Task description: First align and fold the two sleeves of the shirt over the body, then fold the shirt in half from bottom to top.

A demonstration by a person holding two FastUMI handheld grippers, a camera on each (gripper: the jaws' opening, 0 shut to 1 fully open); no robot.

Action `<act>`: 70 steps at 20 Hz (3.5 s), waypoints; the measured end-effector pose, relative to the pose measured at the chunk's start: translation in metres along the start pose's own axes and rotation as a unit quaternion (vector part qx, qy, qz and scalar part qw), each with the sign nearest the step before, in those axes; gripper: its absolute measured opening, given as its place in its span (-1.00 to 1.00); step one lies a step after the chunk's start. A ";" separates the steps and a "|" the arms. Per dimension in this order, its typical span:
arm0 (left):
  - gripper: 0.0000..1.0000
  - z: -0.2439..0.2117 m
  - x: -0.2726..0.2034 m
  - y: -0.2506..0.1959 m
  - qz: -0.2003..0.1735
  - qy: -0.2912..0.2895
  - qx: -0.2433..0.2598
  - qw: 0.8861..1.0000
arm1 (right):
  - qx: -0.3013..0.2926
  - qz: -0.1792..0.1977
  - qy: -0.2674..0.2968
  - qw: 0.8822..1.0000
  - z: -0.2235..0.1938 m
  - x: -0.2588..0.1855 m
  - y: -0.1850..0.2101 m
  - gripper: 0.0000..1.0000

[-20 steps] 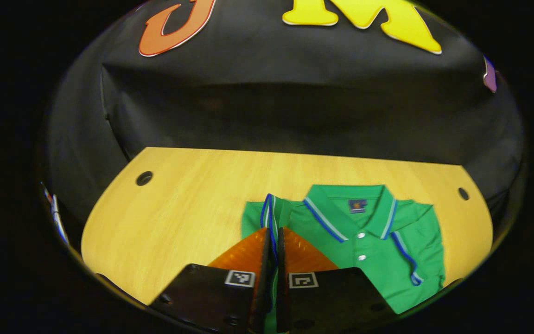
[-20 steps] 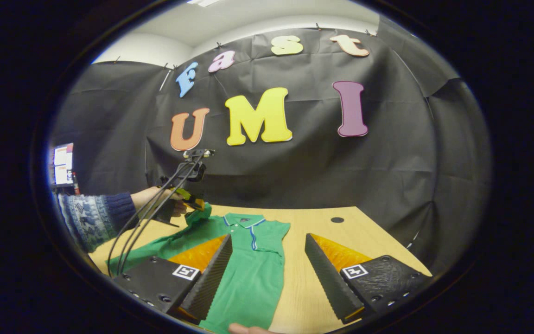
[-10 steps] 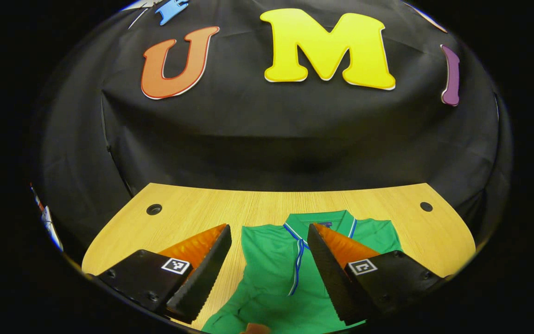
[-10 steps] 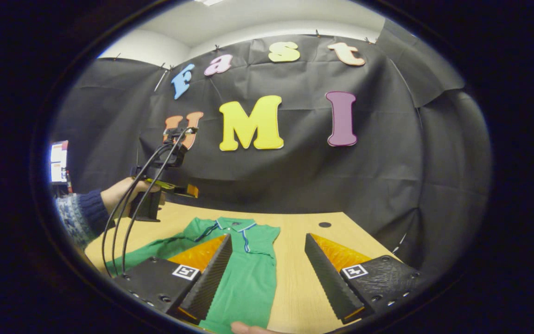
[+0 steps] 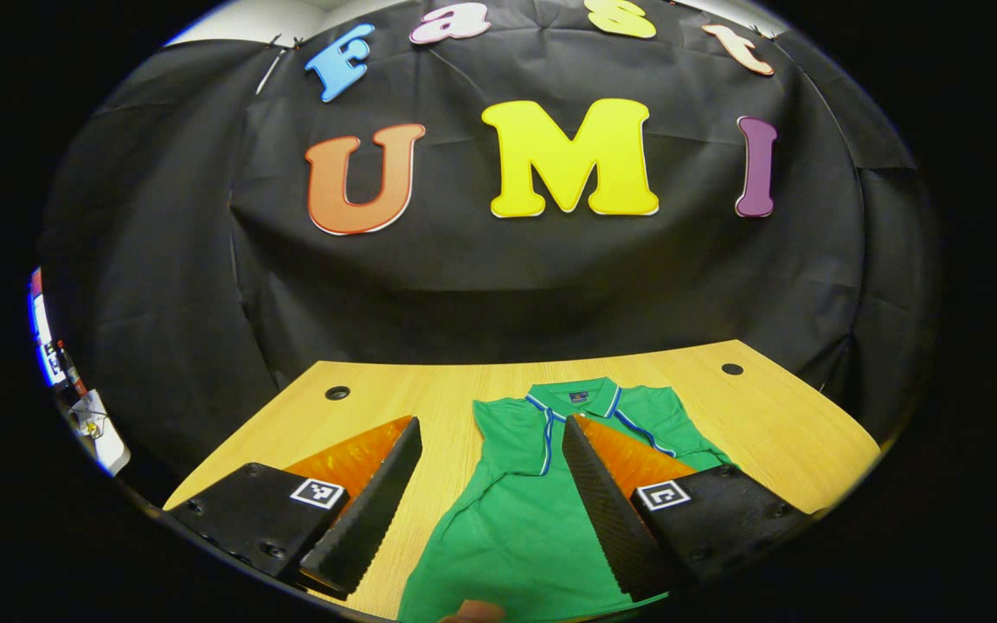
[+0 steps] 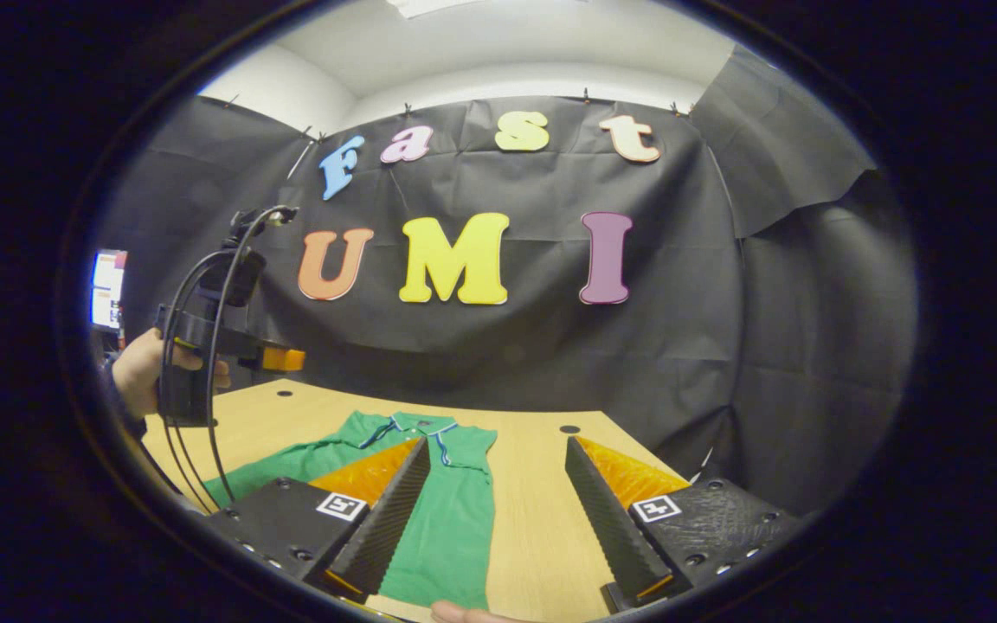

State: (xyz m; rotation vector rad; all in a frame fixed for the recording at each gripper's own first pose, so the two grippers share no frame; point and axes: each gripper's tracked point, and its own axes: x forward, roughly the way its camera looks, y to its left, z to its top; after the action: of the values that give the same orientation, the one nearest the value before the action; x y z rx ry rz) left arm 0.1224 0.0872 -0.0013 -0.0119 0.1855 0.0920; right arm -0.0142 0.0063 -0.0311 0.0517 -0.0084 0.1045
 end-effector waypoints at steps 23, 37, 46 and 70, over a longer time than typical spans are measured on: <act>1.00 -0.137 -0.103 0.060 0.002 0.029 -0.030 0.999 | -0.031 0.010 0.053 0.998 -0.064 -0.010 0.015 0.91; 0.99 -0.256 -0.100 0.059 -0.043 0.161 -0.023 0.986 | -0.005 0.031 0.189 0.981 -0.200 -0.013 0.035 0.92; -0.05 -0.250 -0.097 0.046 -0.053 0.142 -0.003 0.989 | 0.017 0.056 0.243 0.968 -0.223 -0.009 0.042 0.79; -0.77 -0.143 -0.068 0.007 -0.073 0.088 -0.052 0.992 | 0.053 0.098 0.203 0.973 -0.146 0.062 0.036 -0.99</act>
State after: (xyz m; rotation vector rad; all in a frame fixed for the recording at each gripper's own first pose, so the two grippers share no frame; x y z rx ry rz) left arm 0.0285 0.0854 -0.1289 -0.1385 0.3557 -0.0453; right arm 0.0441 0.0563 -0.1741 0.1364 0.4025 0.3125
